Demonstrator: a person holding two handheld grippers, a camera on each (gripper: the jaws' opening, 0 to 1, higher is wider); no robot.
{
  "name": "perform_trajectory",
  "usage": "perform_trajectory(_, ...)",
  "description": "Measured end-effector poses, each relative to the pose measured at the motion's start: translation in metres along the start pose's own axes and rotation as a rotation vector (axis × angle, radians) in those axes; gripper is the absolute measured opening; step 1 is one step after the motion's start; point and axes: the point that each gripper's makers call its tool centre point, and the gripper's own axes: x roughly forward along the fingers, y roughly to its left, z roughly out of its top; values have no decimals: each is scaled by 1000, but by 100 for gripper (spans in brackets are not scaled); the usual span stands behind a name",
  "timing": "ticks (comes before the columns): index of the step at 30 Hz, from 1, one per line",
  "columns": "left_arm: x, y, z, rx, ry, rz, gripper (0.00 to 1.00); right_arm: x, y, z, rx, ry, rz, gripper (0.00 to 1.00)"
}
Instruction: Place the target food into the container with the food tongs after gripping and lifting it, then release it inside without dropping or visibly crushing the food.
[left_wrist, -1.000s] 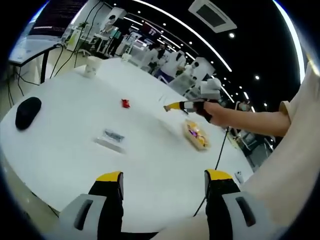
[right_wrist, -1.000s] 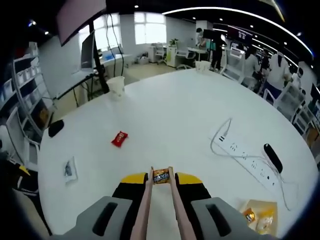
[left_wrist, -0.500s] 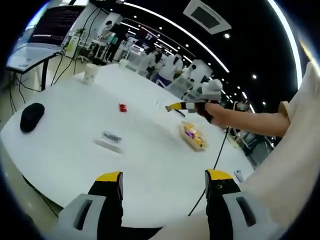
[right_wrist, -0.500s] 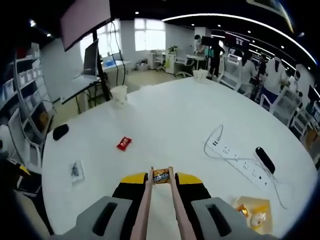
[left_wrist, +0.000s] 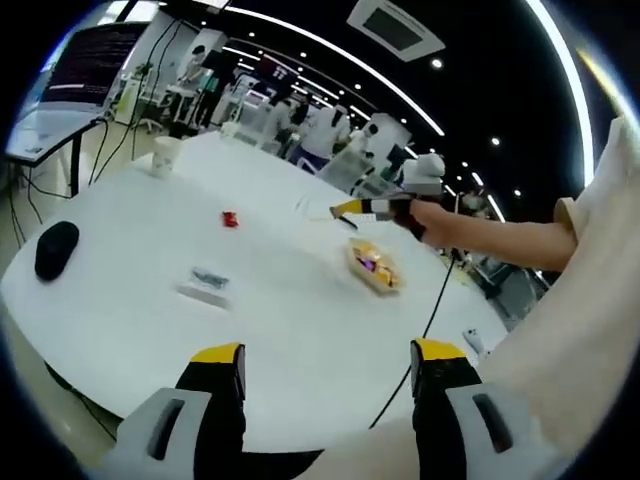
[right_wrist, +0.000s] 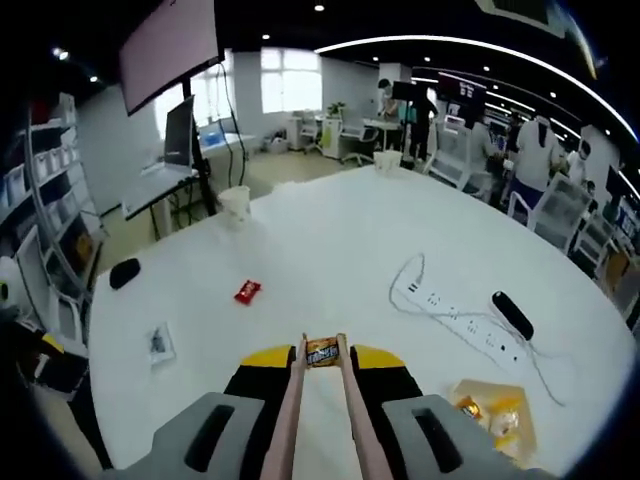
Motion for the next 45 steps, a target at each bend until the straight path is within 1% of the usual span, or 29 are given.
perform_trajectory(4, 0, -4, 0, 10, 3, -14, 67, -14, -3, 4, 7, -15, -21, 20)
perform_trajectory(8, 0, -6, 0, 18, 8, -27, 67, -22, -9, 6, 12, -29, -38, 20)
perform_trajectory(13, 0, -7, -1, 25, 7, -42, 67, -41, -8, 11, 15, -47, -67, 20)
perform_trajectory(19, 2, -10, -1, 37, 9, -61, 67, -61, -13, 15, 19, -67, -99, 21)
perform_trajectory(28, 1, -16, -3, 44, 10, -76, 67, -79, -25, 14, 33, -83, -140, 21)
perform_trajectory(35, 0, -21, -9, 48, 23, -90, 67, -92, -39, 11, 52, -93, -173, 21)
perform_trajectory(40, -1, -23, -9, 48, 23, -92, 67, -98, -48, 8, 65, -99, -193, 21)
perform_trajectory(45, 0, -28, -11, 63, 40, -102, 67, -106, -59, 6, 87, -114, -216, 21)
